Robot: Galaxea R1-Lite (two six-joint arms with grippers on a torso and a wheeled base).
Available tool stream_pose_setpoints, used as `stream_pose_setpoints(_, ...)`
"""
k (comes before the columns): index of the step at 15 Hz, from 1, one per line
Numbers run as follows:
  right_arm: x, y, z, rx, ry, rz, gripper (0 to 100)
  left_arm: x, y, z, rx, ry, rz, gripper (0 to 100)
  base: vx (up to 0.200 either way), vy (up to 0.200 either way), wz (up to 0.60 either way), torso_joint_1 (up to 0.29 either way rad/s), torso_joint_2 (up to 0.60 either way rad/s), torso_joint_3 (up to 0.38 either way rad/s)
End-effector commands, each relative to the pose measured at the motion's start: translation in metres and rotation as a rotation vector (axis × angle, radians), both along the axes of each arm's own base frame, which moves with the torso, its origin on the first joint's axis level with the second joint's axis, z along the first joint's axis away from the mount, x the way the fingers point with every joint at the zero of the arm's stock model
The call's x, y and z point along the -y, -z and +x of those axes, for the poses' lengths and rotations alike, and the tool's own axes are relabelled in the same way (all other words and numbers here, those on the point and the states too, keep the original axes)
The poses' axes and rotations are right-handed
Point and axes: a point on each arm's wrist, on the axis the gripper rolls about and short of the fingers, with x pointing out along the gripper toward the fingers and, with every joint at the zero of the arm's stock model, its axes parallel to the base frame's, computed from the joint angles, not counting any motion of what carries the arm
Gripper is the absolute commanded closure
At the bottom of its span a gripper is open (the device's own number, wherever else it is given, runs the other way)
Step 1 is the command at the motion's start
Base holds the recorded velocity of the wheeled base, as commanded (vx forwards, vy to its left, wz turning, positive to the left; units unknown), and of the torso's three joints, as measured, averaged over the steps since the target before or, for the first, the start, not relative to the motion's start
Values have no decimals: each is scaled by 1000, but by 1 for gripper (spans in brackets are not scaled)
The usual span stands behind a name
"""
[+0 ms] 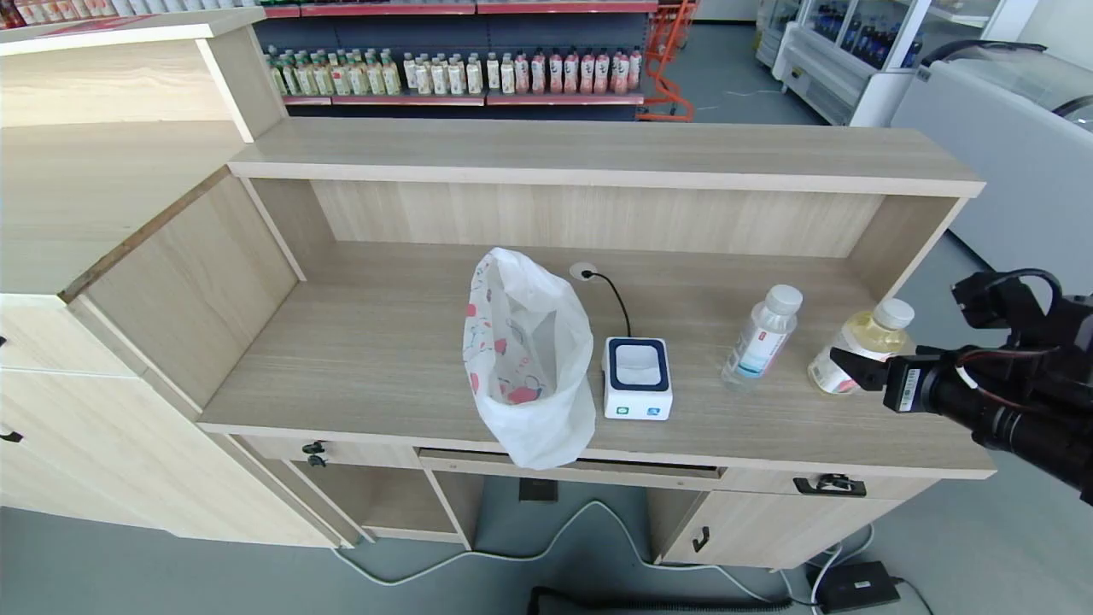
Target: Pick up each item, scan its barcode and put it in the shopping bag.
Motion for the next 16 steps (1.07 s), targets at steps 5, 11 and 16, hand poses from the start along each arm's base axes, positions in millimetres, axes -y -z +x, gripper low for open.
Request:
stream_pose_setpoints(5, -8, 57, 67, -43, -23, -40, 0, 0, 0, 0, -1, 0, 0, 0, 0, 0, 0, 0, 0, 0)
stream_pose_setpoints(11, -40, 78, 107, -22, -103, -37, 0, 0, 0, 0, -1, 0, 0, 0, 0, 0, 0, 0, 0, 0)
stream_pose_setpoints(16, -55, 80, 132, 28, -98, -47, 0, 0, 0, 0, -1, 0, 0, 0, 0, 0, 0, 0, 0, 0)
